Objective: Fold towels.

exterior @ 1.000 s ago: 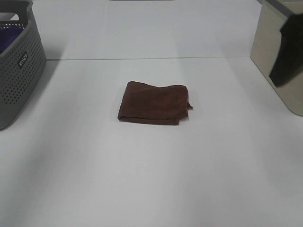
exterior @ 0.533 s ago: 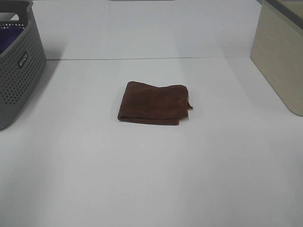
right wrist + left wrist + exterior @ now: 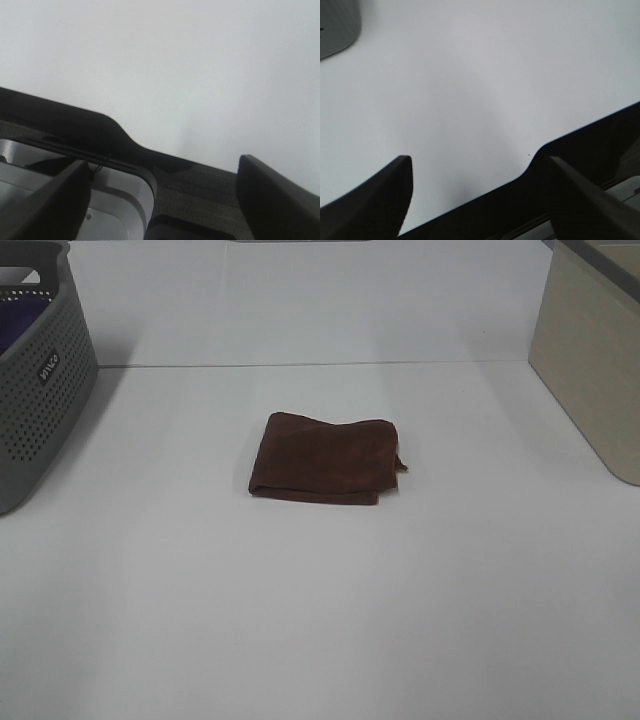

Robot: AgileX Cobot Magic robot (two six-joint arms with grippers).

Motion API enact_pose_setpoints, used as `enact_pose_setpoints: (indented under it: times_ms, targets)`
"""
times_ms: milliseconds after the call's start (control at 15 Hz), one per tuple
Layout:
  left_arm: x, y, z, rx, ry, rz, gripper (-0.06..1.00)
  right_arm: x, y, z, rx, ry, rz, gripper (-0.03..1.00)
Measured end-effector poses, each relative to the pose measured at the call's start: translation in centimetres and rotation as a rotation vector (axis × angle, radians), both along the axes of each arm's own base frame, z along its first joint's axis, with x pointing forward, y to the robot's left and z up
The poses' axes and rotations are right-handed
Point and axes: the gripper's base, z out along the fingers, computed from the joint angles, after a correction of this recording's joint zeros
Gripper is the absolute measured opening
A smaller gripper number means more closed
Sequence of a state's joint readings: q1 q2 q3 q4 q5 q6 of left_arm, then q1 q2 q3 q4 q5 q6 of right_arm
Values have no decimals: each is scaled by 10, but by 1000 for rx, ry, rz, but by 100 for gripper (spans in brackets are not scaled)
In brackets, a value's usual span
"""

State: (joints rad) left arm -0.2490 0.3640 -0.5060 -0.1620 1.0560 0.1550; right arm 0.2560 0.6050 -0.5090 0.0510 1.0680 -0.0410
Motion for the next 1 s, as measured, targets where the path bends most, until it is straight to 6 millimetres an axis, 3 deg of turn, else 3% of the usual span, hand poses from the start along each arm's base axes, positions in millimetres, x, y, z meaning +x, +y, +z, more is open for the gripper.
enact_pose_setpoints:
  times_ms: [333, 1000]
  targets:
    - [-1, -1, 0, 0, -5, -23, 69, -11, -3, 6, 22, -85, 0, 76]
    - [-1, -1, 0, 0, -5, -23, 69, -11, -3, 6, 22, -84, 0, 76]
